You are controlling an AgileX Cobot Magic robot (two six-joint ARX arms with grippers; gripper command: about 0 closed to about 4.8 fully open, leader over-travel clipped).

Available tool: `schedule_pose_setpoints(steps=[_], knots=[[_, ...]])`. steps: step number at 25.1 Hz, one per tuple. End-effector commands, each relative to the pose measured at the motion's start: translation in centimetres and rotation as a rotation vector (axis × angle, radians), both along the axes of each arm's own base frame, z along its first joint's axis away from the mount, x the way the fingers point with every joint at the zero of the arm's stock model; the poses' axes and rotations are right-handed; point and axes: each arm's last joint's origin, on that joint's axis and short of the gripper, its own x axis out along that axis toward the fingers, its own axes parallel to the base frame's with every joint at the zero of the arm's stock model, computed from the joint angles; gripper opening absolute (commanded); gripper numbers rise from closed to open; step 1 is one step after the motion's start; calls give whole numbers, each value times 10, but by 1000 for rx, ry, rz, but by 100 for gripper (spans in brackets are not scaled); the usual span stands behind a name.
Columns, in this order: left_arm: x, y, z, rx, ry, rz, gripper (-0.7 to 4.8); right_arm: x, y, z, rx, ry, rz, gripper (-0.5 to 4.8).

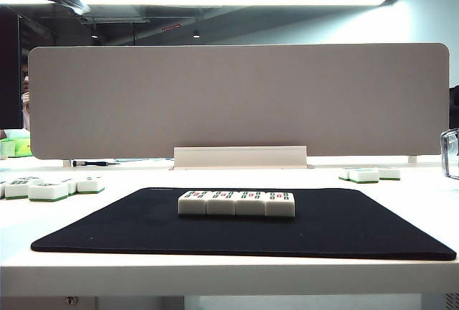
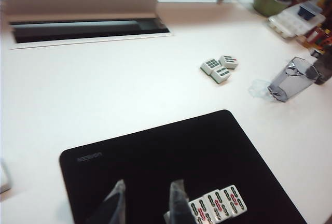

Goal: Arrange four mahjong tiles into a neat stack, creating two layers of paired tiles.

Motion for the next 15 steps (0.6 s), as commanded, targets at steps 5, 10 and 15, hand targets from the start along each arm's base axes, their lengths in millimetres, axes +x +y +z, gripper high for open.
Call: schedule_pose_setpoints(steps=[5, 10, 15], knots=[[53, -41, 1, 153, 108, -171, 111, -2, 0, 0, -3, -25, 1, -1], [78, -72, -3, 377, 162, -236, 147, -3, 0, -1, -4, -14, 0, -1], [87, -93, -8, 548, 199, -310, 212, -3, 0, -1, -5, -11, -2, -1]])
